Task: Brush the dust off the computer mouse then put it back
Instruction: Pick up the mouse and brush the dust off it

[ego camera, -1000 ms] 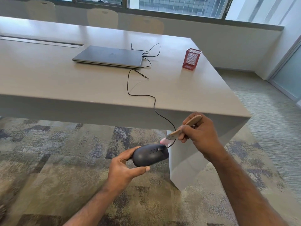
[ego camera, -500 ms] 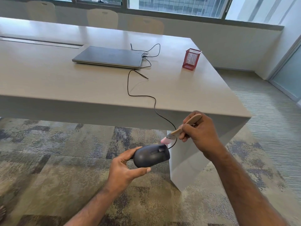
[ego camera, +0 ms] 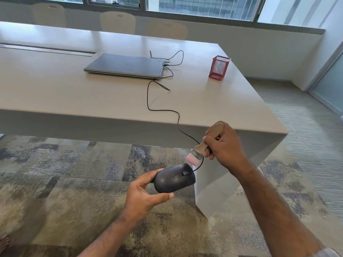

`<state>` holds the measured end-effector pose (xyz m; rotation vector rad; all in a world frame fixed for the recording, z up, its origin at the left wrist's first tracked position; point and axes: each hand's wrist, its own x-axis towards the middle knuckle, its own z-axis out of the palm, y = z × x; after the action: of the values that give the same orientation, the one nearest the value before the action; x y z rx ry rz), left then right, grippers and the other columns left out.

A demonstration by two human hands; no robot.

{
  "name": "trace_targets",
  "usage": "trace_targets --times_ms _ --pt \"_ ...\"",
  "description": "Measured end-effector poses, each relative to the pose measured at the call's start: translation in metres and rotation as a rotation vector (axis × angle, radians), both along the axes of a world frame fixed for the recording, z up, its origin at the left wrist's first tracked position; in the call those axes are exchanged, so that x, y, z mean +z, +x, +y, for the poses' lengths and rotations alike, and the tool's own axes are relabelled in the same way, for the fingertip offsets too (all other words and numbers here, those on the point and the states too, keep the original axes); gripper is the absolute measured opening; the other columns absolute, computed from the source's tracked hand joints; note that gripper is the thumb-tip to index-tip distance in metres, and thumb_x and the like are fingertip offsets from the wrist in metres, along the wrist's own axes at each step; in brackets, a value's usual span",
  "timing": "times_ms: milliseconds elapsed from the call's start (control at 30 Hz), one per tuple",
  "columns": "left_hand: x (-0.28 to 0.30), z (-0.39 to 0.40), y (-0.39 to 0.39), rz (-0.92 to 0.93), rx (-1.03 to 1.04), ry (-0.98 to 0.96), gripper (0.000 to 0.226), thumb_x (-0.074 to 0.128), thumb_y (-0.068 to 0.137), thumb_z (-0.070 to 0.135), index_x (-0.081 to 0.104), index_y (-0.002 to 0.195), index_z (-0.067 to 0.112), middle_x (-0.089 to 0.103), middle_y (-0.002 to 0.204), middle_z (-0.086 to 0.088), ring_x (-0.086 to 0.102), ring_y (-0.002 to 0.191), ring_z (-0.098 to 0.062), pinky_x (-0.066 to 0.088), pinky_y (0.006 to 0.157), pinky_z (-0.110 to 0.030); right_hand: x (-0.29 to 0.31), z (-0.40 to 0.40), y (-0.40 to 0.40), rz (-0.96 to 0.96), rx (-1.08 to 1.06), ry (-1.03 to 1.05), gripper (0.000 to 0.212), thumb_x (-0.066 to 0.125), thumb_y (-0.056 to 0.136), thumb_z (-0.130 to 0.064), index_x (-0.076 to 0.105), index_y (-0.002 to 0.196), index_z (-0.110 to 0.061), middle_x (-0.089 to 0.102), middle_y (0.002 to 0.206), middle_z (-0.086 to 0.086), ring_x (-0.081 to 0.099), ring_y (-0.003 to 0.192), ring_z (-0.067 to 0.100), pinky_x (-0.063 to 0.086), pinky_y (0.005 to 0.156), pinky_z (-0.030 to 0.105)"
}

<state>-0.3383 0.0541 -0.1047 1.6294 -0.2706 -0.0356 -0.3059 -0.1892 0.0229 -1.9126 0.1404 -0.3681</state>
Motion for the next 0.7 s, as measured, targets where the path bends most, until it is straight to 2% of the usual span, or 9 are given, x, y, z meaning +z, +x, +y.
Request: trace_targets --times_ms 133,300,433,567,700 --pt "-0.002 0.001 0.001 -0.014 -0.012 0.009 0.072 0.101 0.046 0.045 0.075 0.114 0.043 0.076 0.119 0.009 0.068 0.117 -0.011 0.050 0.099 -0.030 0.003 0.011 0.003 0.020 0.070 0.015 0.011 0.060 0.079 -0.005 0.053 0.078 -0.014 0.059 0.061 0.014 0.062 0.043 0.029 0.045 0.039 0.029" --pt "-0.001 0.000 0.000 -0.039 -0.003 0.040 0.069 0.099 0.046 0.040 0.075 0.111 0.049 0.075 0.116 0.015 0.068 0.115 -0.006 0.050 0.098 -0.027 -0.004 0.006 0.007 0.096 0.053 -0.098 0.014 0.060 0.085 -0.003 0.052 0.082 -0.014 0.061 0.064 0.016 0.064 0.045 0.026 0.047 0.043 0.029" --pt "-0.002 -0.001 0.001 -0.053 0.006 0.045 0.070 0.099 0.047 0.043 0.074 0.111 0.051 0.075 0.117 0.017 0.067 0.115 -0.005 0.050 0.098 -0.027 -0.002 0.002 0.010 0.090 0.028 -0.097 0.012 0.060 0.087 -0.003 0.052 0.086 -0.013 0.063 0.066 0.018 0.063 0.043 0.022 0.048 0.042 0.029" --pt "-0.003 -0.002 0.002 -0.052 0.007 0.041 0.069 0.099 0.046 0.042 0.075 0.111 0.049 0.075 0.116 0.014 0.068 0.115 -0.008 0.051 0.100 -0.032 0.004 0.012 0.012 0.097 0.079 0.015 0.011 0.058 0.085 -0.002 0.052 0.086 -0.011 0.061 0.056 0.011 0.063 0.044 0.027 0.047 0.041 0.030" --pt "-0.002 -0.002 0.001 -0.056 0.004 0.067 0.069 0.099 0.047 0.042 0.074 0.111 0.051 0.075 0.117 0.015 0.067 0.116 -0.007 0.050 0.100 -0.032 0.003 0.017 0.015 0.164 0.103 -0.086 0.006 0.056 0.086 -0.006 0.052 0.088 -0.011 0.065 0.058 0.014 0.066 0.046 0.031 0.051 0.042 0.031"
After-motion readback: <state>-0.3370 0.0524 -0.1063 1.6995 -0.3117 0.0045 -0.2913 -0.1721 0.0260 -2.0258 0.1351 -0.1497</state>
